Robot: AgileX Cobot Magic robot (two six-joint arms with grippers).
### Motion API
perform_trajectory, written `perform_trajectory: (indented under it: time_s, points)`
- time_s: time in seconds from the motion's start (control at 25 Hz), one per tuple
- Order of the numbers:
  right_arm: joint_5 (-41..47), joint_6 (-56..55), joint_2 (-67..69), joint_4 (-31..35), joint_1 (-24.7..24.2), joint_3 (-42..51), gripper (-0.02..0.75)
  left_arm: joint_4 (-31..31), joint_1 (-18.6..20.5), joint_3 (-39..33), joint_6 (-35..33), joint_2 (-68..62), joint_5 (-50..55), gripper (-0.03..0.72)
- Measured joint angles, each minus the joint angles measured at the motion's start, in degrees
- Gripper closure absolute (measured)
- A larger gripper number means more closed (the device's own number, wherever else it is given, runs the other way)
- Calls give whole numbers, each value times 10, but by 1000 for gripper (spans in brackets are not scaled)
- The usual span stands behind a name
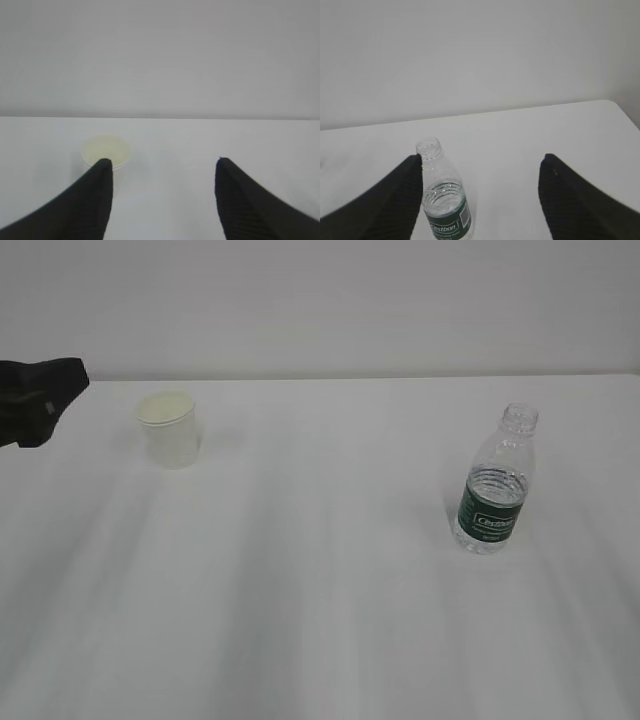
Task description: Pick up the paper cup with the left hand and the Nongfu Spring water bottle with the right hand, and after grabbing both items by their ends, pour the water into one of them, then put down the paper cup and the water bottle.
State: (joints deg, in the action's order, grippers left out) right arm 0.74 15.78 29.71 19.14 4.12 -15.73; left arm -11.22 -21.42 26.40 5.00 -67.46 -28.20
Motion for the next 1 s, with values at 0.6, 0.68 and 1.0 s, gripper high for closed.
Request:
perform_trajectory:
  time_s: [0.6,0.68,1.0]
  points:
    - [-191,-50,225,-10,135,0,204,0,0,0,0,-25,-25,228]
    - [-206,-60,243,-34,135,0,204,0,0,0,0,-44,-41,228]
    - [-308,-108,326,-99,135,9,204,0,0,0,3,-112,-123,228]
